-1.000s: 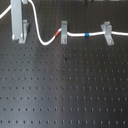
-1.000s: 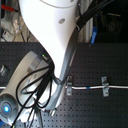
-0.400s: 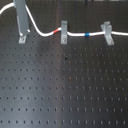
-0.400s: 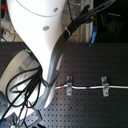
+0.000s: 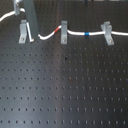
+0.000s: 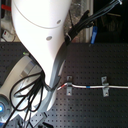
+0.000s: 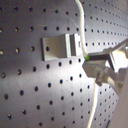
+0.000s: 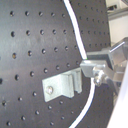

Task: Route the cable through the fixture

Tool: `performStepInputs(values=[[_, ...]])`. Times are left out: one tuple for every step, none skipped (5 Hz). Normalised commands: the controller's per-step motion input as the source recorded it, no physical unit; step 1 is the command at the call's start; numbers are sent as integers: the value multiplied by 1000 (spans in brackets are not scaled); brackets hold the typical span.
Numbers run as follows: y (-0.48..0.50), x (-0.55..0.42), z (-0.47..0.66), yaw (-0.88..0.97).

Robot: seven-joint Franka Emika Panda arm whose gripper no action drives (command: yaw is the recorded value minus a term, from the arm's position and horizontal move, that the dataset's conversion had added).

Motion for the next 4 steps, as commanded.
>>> performStepInputs(values=[[92,-123,299,-248],[76,-269,188,-260],[-103,-250,274,-46],[-139,-240,258,0]])
